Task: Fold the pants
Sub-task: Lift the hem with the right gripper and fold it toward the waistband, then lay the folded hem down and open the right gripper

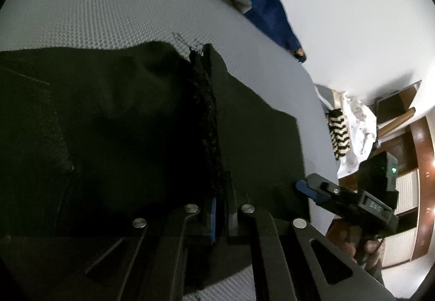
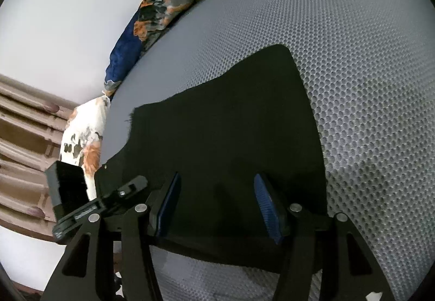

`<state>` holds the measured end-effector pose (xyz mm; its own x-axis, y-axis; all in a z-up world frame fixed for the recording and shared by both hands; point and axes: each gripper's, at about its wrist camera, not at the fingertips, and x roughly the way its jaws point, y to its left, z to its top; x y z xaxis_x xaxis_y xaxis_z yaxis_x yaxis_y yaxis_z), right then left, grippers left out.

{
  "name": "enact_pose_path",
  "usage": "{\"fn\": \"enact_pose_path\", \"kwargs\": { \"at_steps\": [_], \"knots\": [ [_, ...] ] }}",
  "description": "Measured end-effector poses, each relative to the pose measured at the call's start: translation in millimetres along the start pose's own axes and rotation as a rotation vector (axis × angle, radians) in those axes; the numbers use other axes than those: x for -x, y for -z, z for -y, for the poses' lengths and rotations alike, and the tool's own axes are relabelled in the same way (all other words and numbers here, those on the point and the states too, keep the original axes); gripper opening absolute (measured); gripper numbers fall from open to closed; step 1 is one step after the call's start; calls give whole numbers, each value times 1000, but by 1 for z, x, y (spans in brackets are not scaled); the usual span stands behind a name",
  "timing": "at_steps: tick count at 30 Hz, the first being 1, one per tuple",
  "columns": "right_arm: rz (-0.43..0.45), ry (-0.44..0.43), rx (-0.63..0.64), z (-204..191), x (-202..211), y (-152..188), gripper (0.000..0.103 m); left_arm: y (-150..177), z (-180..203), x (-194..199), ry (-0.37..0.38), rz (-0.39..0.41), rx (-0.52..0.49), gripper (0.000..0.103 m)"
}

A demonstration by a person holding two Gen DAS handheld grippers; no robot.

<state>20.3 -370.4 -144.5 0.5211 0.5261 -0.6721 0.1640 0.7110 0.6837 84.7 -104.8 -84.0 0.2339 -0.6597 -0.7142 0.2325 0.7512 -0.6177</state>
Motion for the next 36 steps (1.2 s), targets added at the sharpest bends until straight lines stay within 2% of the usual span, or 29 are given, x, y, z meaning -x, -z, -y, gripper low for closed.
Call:
{"fn": "enact_pose_path", "kwargs": {
  "at_steps": [4, 8, 11, 13, 15, 17, 21, 27, 28, 33, 36],
  "knots": [
    [-2, 39, 36, -4, 1, 6, 57, 7, -4, 2, -39, -12, -23, 3],
    [-23, 76, 45, -1, -12, 13, 55, 11, -23, -12, -65, -58, 31, 3],
    [-22, 96, 74, -5, -14, 13, 55, 10, -18, -12, -95, -61, -20, 5],
    [-30, 116, 96, -11, -15, 10, 56, 10, -10, -10, -150, -58, -77, 7],
    [-23, 142, 132, -19, -15, 5, 56, 9, -6, -6, -189, -55, -110, 16],
    [9, 169, 171, -27, -13, -2, 55, 6, -1, 1, -245, -19, -140, 23],
    [65, 240, 251, -42, -17, -27, 51, -5, 9, 16, -294, 87, -210, 28],
    [82, 322, 275, -42, -36, -56, 46, -28, 19, 8, -325, 137, -281, 34],
    [76, 336, 267, -38, -41, -58, 42, -32, 19, 3, -329, 138, -288, 34],
    [69, 347, 258, -28, -51, -58, 40, -44, 6, -29, -380, 62, -270, 35],
    [69, 343, 260, -27, -51, -56, 40, -44, 0, -31, -364, 70, -268, 35]
  ]
}}
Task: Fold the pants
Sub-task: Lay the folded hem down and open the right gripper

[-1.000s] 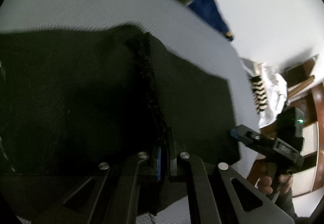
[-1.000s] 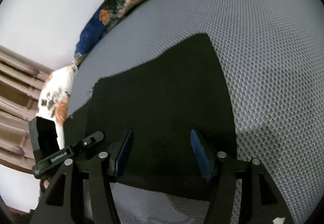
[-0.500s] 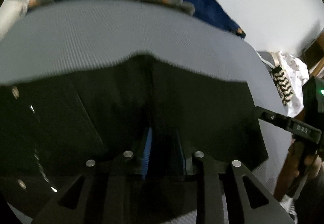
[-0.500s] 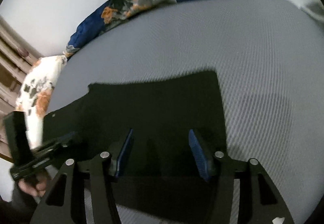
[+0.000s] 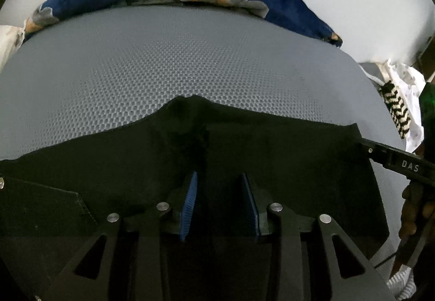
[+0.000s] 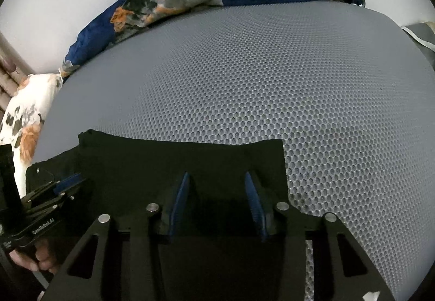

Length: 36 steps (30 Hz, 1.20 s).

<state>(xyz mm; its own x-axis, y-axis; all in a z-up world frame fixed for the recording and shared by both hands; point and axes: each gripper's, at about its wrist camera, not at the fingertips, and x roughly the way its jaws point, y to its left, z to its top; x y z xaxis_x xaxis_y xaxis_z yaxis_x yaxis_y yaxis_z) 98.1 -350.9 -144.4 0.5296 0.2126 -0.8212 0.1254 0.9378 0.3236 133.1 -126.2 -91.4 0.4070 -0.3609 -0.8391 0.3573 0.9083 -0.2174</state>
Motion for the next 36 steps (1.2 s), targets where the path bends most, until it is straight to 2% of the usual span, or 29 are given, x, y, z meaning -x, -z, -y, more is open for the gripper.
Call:
{"fn": "enact_pose_path", "kwargs": {
  "at_steps": [6, 13, 22, 26, 36],
  "knots": [
    [-3, 4, -7, -2, 2, 0, 40, 5, 0, 7, -3, -20, 1, 37],
    [-12, 3, -23, -3, 8, 5, 41, 27, 3, 25, -26, -3, -15, 37],
    [-24, 20, -2, -8, 21, 31, 41, 64, 1, 40, -16, -28, -8, 40],
    [-39, 10, -4, -11, 28, 47, 45, 78, 1, 47, -12, -14, -30, 42],
    [-86, 0, 49, -36, 33, 71, 46, 87, -16, 67, -12, 17, 33, 43]
  ]
}}
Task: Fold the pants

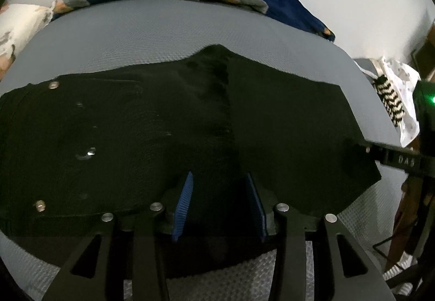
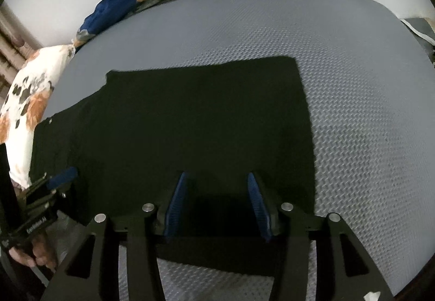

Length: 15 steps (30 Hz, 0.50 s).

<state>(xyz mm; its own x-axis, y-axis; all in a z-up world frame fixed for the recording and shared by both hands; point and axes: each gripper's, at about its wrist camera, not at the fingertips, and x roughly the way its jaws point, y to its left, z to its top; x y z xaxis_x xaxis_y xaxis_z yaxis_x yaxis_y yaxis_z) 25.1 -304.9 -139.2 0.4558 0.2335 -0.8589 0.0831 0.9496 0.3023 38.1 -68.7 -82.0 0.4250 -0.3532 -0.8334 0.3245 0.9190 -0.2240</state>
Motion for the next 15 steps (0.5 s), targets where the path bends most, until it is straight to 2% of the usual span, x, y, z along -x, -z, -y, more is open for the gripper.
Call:
{"fn": "enact_pose_path", "kwargs": {
  "at_steps": [10, 15],
  "knots": [
    [-43, -69, 74, -44, -7, 15, 52, -6, -54, 56, -53, 60, 73, 50],
    [-78, -143, 100, -73, -15, 17, 52, -7, -88, 86, -82, 94, 104, 53]
  ]
}}
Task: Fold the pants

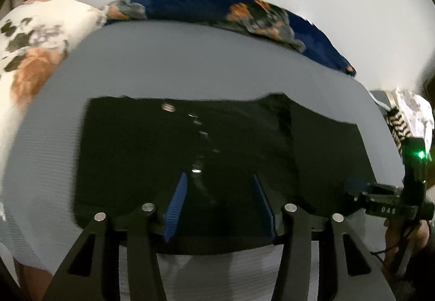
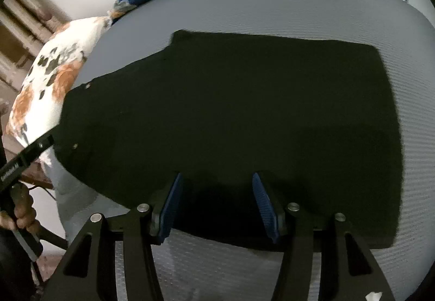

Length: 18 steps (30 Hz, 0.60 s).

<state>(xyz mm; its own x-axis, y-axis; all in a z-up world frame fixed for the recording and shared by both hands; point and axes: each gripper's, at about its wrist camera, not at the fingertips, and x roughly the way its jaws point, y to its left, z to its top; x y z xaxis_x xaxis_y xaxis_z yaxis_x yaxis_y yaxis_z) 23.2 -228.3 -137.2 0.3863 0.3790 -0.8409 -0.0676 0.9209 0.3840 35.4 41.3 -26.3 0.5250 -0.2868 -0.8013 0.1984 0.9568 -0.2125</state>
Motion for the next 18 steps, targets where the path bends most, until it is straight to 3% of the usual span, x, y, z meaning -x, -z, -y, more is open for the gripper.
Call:
{"fn": "enact_pose_path", "kwargs": {
  "at_steps": [8, 18],
  "knots": [
    [-35, -42, 51, -39, -18, -8, 52, -5, -62, 18, -69, 7, 70, 55],
    [-83, -57, 103, -70, -32, -19, 56, -8, -133, 14, -29, -29, 209, 56]
  ]
}}
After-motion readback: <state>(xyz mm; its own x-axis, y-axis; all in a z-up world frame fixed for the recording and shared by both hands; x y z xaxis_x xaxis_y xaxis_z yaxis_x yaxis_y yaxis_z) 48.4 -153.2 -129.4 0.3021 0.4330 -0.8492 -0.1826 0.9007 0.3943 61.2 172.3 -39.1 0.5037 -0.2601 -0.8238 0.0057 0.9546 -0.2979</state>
